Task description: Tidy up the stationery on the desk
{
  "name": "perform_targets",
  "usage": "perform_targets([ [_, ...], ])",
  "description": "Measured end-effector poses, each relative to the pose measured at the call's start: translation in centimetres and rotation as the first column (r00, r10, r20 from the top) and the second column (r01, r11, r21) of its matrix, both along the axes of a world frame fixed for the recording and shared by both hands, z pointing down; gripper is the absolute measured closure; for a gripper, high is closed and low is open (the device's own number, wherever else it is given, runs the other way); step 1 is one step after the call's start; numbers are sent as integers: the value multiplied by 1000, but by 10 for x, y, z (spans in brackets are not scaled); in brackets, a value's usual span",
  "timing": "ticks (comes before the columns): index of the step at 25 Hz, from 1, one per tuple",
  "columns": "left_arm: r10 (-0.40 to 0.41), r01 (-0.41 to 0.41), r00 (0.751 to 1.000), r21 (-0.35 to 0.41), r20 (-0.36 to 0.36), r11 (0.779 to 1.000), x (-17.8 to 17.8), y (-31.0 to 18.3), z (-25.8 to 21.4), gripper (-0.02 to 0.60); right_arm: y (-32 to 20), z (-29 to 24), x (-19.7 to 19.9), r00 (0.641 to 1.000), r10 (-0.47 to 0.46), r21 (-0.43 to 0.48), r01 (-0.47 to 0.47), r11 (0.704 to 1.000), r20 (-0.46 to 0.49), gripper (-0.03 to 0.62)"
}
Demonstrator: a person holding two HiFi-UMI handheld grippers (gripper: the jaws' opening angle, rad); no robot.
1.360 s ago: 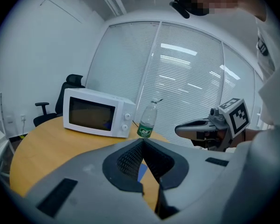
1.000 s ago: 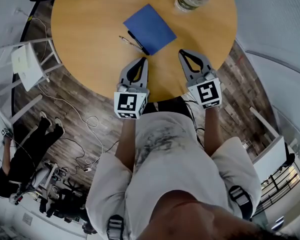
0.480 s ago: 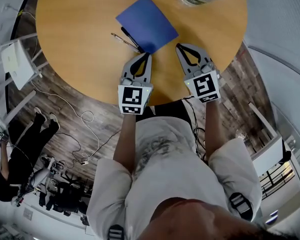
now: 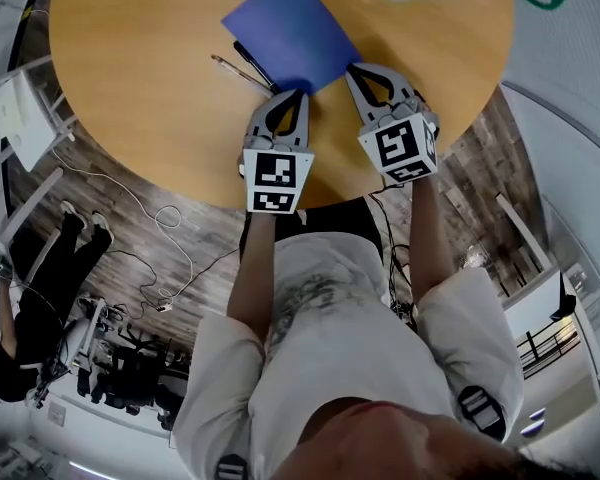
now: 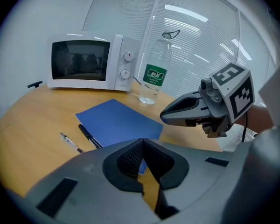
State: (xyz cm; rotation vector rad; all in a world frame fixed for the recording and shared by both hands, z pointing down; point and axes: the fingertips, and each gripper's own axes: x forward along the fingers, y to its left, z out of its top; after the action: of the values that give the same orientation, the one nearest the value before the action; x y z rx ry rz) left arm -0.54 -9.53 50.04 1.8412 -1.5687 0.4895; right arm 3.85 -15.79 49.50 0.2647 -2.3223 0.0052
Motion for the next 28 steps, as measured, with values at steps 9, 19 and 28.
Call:
perform_targets([
  [9, 17, -15, 1000, -148, 15, 989, 5, 5, 30, 574, -7, 26, 2, 995, -37, 8, 38, 999, -88, 531],
  [19, 36, -32, 999, -199, 14, 979, 6, 8, 39, 573, -5, 38, -2, 992, -57, -12, 56, 998, -111, 531],
  [28, 85, -81, 996, -205, 11, 975, 7, 15, 39, 574, 8, 38, 7, 992, 7, -29, -10, 1000, -122, 531],
])
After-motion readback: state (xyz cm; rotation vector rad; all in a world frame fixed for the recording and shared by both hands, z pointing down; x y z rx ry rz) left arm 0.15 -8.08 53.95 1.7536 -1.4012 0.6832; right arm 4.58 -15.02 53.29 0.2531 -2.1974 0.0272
